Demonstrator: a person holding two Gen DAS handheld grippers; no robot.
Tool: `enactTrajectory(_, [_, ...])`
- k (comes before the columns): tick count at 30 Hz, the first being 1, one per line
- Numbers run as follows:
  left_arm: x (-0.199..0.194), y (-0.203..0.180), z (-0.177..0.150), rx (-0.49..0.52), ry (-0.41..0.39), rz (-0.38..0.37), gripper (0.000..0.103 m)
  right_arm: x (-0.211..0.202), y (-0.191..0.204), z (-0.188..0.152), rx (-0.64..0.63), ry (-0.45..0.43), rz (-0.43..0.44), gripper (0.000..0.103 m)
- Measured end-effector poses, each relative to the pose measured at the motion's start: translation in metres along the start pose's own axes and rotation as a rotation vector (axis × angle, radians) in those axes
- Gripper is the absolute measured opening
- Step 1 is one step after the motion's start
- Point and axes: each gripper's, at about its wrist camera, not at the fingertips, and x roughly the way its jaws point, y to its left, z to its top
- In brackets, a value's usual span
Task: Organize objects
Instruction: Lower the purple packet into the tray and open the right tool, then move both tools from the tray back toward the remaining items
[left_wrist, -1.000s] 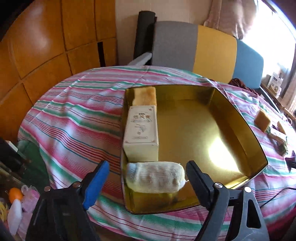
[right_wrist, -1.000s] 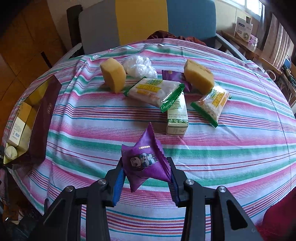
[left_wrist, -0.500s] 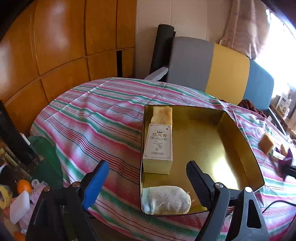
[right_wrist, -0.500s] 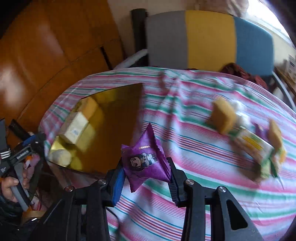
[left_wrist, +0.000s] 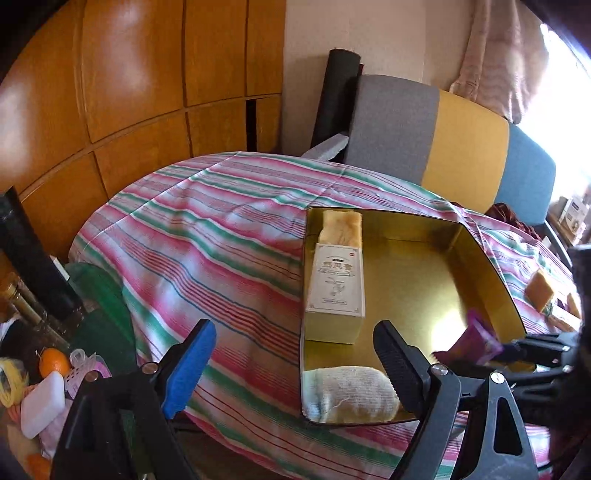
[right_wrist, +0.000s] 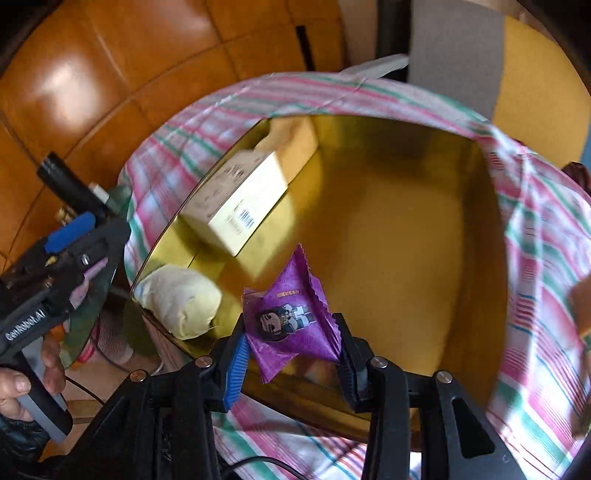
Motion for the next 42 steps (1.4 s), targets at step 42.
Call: enactTrajectory(42, [-0.035,-0.053,0.011,0.156,-0.101,-0.006,0.091,-0.097,-0.042,-0.048,0.151,-0.265,-0.239,0.078])
